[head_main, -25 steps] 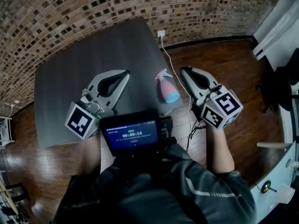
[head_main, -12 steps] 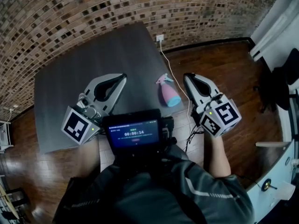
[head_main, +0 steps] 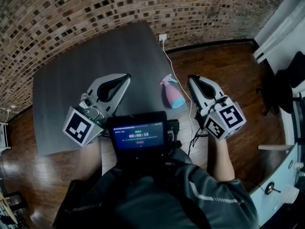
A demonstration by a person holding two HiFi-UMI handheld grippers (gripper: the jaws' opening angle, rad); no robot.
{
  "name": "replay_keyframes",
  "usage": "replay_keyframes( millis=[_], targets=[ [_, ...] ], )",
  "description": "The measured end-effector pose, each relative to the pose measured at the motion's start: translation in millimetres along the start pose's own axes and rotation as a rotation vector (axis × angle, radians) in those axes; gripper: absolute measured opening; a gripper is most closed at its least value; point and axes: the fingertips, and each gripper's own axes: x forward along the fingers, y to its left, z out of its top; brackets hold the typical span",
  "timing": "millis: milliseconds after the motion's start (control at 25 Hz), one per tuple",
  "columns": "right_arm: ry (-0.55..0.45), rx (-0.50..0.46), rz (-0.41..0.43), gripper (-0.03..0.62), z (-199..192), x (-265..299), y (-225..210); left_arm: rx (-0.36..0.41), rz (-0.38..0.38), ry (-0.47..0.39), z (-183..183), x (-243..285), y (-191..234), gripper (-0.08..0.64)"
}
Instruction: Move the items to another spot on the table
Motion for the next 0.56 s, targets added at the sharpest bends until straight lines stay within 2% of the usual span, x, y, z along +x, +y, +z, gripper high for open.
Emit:
replay_keyframes(
  millis=[560],
  targets=[
    [0.002, -0.008, -0.016, -0.002, -2.8, 1.2, -2.0, 0.001, -0.008, -0.006, -3.7, -0.3, -0.2, -0.003]
  ],
)
